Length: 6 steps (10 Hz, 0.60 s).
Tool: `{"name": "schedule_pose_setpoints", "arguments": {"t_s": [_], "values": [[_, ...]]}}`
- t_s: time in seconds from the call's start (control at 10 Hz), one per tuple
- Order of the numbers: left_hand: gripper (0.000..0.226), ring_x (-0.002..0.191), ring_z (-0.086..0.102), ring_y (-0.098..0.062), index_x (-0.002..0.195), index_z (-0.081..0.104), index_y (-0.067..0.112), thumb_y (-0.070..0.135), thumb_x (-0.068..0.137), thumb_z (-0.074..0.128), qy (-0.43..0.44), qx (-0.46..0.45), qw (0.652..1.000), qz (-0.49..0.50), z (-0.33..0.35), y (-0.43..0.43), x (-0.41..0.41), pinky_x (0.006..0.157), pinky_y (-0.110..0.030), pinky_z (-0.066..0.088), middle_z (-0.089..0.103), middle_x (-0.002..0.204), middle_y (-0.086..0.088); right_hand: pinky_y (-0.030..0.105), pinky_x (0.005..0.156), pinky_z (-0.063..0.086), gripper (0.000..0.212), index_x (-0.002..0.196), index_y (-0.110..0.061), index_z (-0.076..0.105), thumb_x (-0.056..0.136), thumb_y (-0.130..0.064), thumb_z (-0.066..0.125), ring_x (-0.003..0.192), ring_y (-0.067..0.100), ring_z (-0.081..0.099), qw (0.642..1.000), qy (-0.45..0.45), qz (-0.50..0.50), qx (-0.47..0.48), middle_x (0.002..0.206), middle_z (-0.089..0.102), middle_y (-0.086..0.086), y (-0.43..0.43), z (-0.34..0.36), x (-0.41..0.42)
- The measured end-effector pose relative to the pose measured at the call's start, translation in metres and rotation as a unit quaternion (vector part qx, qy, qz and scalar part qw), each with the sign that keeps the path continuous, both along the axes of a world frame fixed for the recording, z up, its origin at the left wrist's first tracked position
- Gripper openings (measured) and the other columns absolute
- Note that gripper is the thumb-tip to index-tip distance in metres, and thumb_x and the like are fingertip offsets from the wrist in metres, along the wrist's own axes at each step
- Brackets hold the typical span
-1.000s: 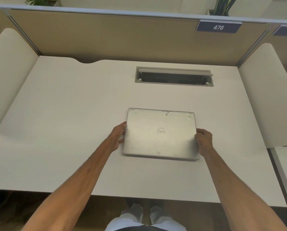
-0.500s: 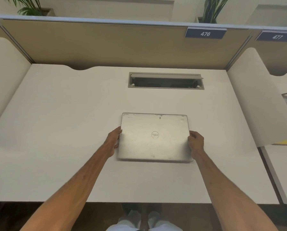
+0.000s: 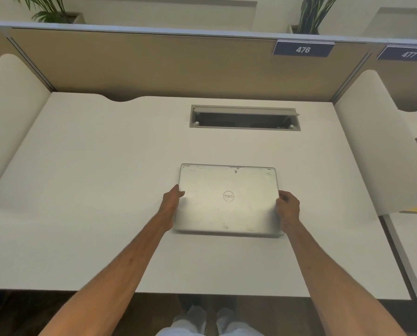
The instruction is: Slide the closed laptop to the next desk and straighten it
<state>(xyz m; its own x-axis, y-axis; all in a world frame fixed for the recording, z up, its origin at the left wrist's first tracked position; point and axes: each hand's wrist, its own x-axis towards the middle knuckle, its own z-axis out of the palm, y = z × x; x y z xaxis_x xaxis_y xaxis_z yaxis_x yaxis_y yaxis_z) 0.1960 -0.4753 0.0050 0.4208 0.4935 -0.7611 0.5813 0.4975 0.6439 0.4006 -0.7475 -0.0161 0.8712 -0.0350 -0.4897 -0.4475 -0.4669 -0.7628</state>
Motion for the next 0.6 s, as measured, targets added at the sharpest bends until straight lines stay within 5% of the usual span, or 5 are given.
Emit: {"name": "schedule_pose_setpoints", "arguments": {"t_s": [0.2, 0.4, 0.5, 0.6], "values": [[0.042, 0.110, 0.060, -0.022, 0.140, 0.070, 0.018, 0.031, 0.106, 0.051, -0.012, -0.009, 1.000, 0.002, -0.003, 0.003, -0.004, 0.096, -0.037, 0.044, 0.068, 0.122, 0.003, 0.047, 0.116, 0.050, 0.048, 0.142, -0.003, 0.069, 0.100, 0.006, 0.048, 0.137, 0.038, 0.064, 1.000, 0.001, 0.004, -0.002, 0.144, 0.071, 0.017, -0.001, 0.001, 0.000], [0.015, 0.108, 0.048, -0.026, 0.110, 0.064, 0.026, 0.034, 0.100, 0.056, 0.006, 0.052, 0.998, -0.046, -0.004, 0.009, -0.001, 0.091, -0.037, 0.039, 0.058, 0.115, 0.001, 0.049, 0.114, 0.051, 0.049, 0.142, 0.000, 0.068, 0.099, 0.009, 0.046, 0.136, 0.041, 0.063, 0.999, -0.010, 0.033, -0.033, 0.144, 0.069, 0.021, 0.001, 0.005, -0.002], [0.056, 0.157, 0.036, -0.031, 0.162, 0.048, 0.022, 0.036, 0.108, 0.054, 0.088, 0.271, 0.941, -0.185, -0.011, 0.003, -0.004, 0.121, -0.048, 0.039, 0.042, 0.168, 0.001, 0.054, 0.111, 0.049, 0.051, 0.149, -0.002, 0.059, 0.100, 0.005, 0.049, 0.143, 0.042, 0.052, 0.972, -0.093, 0.135, -0.168, 0.151, 0.054, 0.019, 0.008, 0.009, -0.012], [0.068, 0.171, 0.019, -0.025, 0.175, 0.025, 0.020, 0.038, 0.113, 0.046, 0.086, 0.454, 0.843, -0.274, -0.018, -0.016, -0.011, 0.135, -0.050, 0.026, 0.021, 0.183, 0.003, 0.050, 0.120, 0.041, 0.061, 0.163, -0.009, 0.046, 0.103, -0.006, 0.055, 0.154, 0.034, 0.044, 0.905, -0.206, 0.262, -0.264, 0.165, 0.046, 0.010, 0.023, 0.011, -0.034]]}}
